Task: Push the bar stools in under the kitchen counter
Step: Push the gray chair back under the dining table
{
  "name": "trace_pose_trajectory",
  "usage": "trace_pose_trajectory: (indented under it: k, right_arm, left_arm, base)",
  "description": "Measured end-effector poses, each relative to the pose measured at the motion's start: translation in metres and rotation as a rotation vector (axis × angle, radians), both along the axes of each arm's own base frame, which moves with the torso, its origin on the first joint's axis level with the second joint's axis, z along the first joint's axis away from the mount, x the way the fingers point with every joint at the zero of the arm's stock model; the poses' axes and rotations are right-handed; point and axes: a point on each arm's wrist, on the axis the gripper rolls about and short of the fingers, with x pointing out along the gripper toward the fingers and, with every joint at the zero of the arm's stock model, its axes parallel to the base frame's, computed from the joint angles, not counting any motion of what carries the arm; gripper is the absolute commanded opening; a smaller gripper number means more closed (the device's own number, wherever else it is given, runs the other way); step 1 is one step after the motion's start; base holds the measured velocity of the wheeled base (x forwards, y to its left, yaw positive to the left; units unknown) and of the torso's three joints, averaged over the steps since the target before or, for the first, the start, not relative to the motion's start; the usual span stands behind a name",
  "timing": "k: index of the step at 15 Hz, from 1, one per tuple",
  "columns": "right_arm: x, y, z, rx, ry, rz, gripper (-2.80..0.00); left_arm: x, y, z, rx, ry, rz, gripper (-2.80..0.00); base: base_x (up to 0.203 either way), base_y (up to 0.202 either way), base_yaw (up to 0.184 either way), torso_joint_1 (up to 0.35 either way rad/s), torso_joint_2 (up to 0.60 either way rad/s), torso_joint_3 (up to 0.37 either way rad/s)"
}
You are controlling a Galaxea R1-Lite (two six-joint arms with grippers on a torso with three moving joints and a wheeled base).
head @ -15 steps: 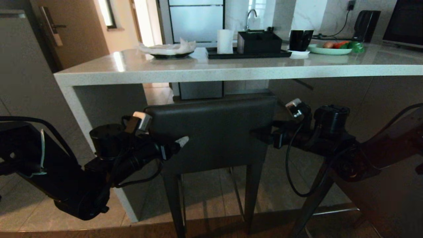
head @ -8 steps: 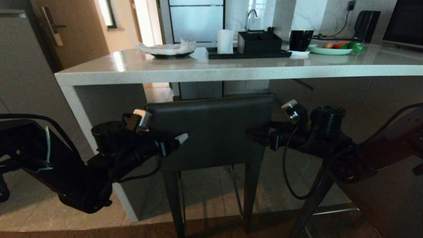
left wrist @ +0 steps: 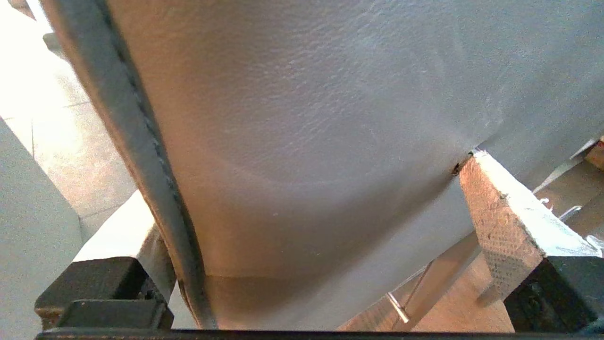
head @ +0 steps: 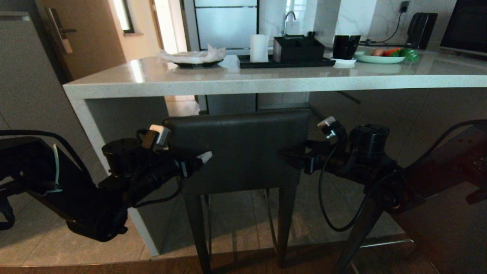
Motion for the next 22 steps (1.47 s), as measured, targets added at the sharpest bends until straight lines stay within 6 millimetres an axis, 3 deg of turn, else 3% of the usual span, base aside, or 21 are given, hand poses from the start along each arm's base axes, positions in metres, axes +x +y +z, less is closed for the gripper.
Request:
trace_pose_trajectory:
  k: [4, 8, 13, 15, 19, 22]
  right_arm:
    - [-0.004, -0.005, 0.001, -0.005, 0.017, -0.006, 0.00]
    - [-0.013, -0.025, 0.005, -0.009, 0.041, -0.047, 0.00]
    - [-0.027, -0.038, 0.023, -0.006, 0.011, -0.098, 0.00]
    - [-0.034, -0.041, 0.031, -0.019, 0.035, -0.137, 0.00]
    - [-0.059, -0.054, 0.050, -0.080, 0.076, -0.419, 0.00]
    - [-0.092, -0.068, 0.063, -0.129, 0.084, -0.668, 0.00]
  left_arm:
    - [-0.009, 0.001, -0.002, 0.002, 0.015, 0.005, 0.00]
    - [-0.030, 0.009, -0.015, 0.025, 0.101, 0.028, 0.00]
    - [-0.038, 0.011, -0.006, 0.021, 0.080, 0.039, 0.00]
    - [-0.048, 0.021, -0.003, 0.023, 0.086, 0.072, 0.00]
    - [-0.076, 0.043, 0.005, 0.033, 0.089, 0.293, 0.00]
    - [-0.112, 0.050, 0.015, 0.035, 0.075, 0.326, 0.00]
  base:
    - [0.000, 0.000, 0.000, 0.000, 0.00, 0.000]
    - [0.000, 0.000, 0.000, 0.000, 0.00, 0.000]
    - [0.000, 0.000, 0.000, 0.000, 0.00, 0.000]
    - [0.000, 0.000, 0.000, 0.000, 0.00, 0.000]
    - [0.000, 0.000, 0.000, 0.000, 0.00, 0.000]
    - [0.000, 0.000, 0.000, 0.000, 0.00, 0.000]
